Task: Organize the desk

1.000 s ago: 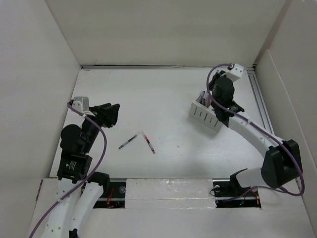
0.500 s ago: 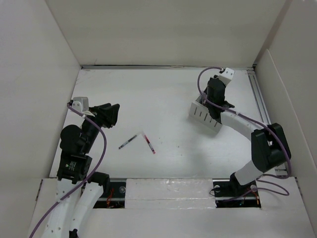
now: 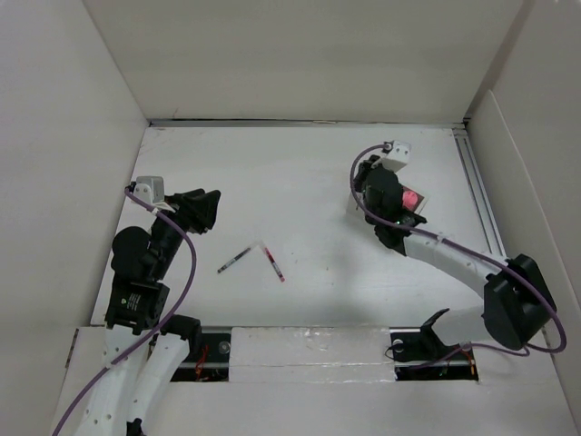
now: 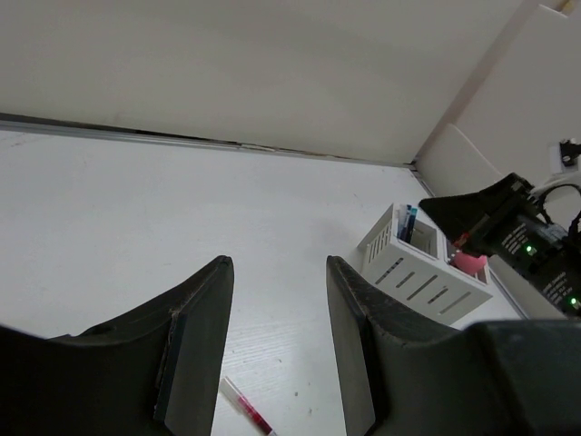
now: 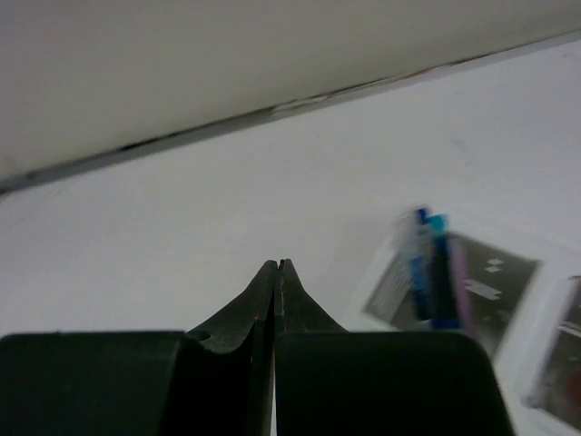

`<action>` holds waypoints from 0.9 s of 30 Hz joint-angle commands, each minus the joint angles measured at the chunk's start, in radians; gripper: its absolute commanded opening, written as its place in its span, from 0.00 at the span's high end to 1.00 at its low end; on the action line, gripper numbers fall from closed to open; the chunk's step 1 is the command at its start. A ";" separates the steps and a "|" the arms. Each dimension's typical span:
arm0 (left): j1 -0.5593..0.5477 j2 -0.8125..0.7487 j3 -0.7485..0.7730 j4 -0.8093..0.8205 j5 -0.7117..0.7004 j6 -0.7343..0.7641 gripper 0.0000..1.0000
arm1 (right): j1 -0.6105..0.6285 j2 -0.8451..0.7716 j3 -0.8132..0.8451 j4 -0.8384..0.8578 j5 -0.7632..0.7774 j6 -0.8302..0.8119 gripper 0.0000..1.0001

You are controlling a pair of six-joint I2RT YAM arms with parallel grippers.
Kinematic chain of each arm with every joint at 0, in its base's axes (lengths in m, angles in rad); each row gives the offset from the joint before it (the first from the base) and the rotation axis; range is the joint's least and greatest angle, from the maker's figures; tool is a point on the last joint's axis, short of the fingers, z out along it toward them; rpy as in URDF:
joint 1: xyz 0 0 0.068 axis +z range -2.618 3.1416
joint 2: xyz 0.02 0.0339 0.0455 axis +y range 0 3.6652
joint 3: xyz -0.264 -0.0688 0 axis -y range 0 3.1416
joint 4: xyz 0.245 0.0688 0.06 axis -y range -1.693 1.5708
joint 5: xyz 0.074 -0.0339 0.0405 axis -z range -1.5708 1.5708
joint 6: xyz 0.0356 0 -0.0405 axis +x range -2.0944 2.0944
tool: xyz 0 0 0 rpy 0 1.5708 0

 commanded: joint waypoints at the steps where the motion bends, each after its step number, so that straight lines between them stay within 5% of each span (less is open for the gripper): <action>1: 0.006 -0.001 0.020 0.053 0.002 0.005 0.59 | 0.112 0.054 0.005 -0.022 -0.255 0.053 1.00; 5: 0.006 -0.001 0.019 0.048 0.009 0.006 0.59 | 0.230 0.247 0.134 -0.125 -0.454 0.054 1.00; 9: 0.006 -0.001 0.023 0.045 0.001 0.006 0.59 | 0.321 0.403 0.244 -0.242 -0.470 0.049 0.68; 12: 0.006 -0.009 0.019 0.051 0.003 0.006 0.59 | 0.339 0.474 0.293 -0.261 -0.483 0.040 0.55; 23: 0.006 -0.009 0.019 0.048 0.009 0.006 0.59 | 0.405 0.634 0.439 -0.374 -0.523 0.004 0.54; 27: 0.006 -0.004 0.023 0.046 0.005 0.005 0.59 | 0.405 0.670 0.455 -0.429 -0.503 0.014 0.62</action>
